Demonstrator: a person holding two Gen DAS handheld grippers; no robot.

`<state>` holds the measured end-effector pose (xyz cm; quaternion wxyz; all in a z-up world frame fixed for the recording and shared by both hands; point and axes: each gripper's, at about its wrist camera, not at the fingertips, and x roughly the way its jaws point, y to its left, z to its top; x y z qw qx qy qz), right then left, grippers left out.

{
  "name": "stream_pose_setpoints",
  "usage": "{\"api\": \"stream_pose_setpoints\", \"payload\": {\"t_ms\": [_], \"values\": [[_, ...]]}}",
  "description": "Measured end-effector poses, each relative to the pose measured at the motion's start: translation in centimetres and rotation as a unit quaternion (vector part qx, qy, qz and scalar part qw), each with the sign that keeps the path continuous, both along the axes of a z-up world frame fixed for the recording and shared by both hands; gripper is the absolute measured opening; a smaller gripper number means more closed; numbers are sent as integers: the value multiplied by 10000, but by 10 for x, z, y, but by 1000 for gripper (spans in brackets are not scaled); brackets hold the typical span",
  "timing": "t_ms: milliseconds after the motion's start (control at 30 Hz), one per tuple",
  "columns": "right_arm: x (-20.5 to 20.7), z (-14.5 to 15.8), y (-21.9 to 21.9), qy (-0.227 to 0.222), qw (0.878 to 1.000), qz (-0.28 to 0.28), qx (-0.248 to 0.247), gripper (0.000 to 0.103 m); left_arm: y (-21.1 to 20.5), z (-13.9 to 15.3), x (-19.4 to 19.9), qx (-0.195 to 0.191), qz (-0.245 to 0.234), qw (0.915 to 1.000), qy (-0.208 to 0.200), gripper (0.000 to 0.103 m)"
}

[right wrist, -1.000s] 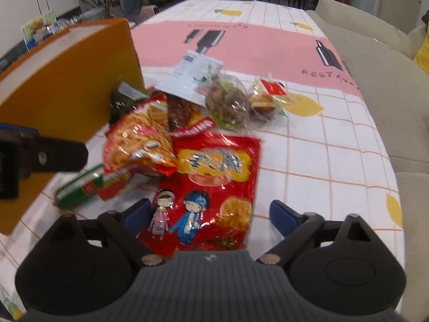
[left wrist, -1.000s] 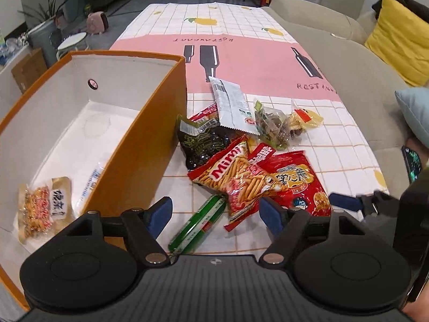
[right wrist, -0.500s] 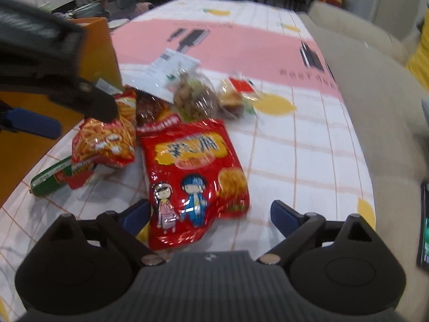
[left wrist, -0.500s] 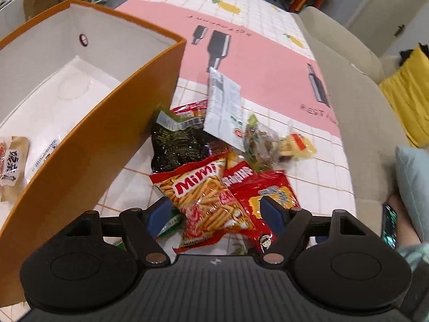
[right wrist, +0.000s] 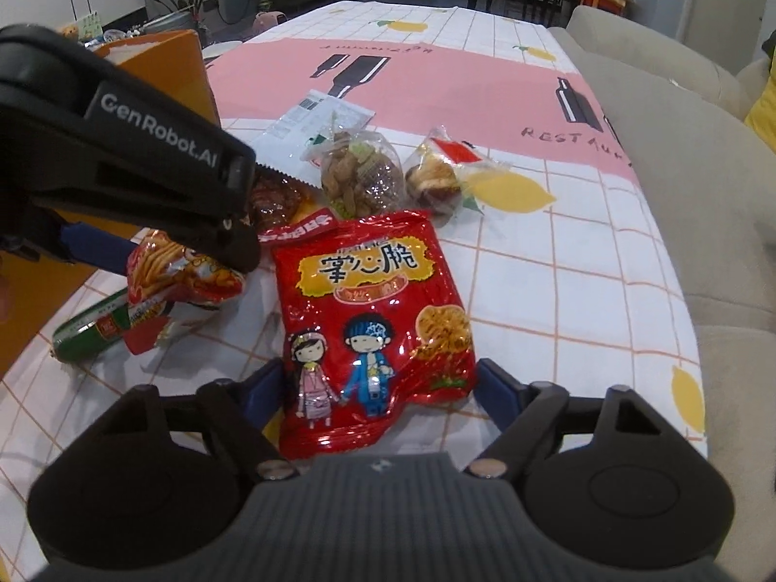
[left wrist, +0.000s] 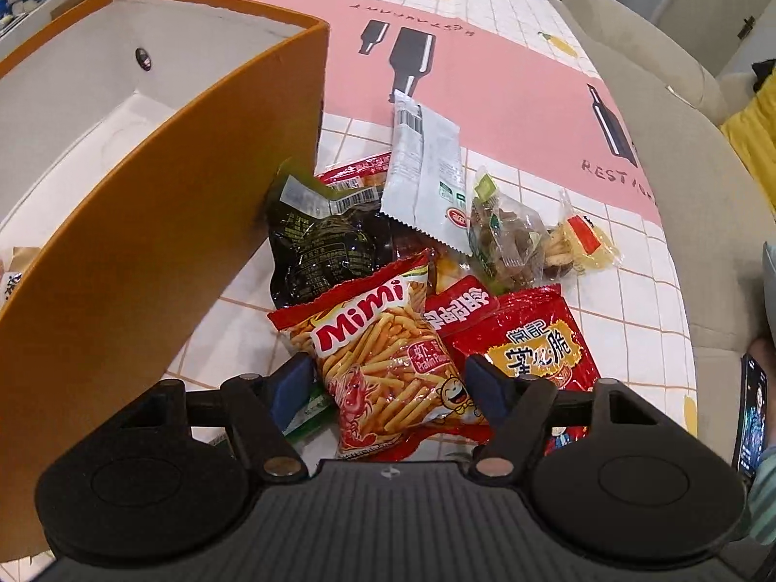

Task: Organize snacks
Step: 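Grasp the red Mimi bag with the left tool while the right tool grasps the cartoon chip bag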

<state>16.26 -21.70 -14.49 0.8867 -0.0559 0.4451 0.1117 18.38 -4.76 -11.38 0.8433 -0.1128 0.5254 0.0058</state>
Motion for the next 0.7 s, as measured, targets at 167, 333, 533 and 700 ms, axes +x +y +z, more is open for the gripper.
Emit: {"api": "stream_pose_setpoints", "payload": {"t_ms": [167,333,533,700], "values": [[-1,2,2,-8,10000,-2,-10,72,-3,0,-3,76,-137,9998,-96,69],[-2,3,3,7,10000,-25,-2,65,-3,0,-7,60,-360,9991,-215,56],[-5,7,1,90,9999,-104,18,60,6,9,-20,-78,-332,9987,-367,51],[-15,13,1,163,9998,-87,-4,60,10,21,-34,-87,-354,9983,-447,50]]}}
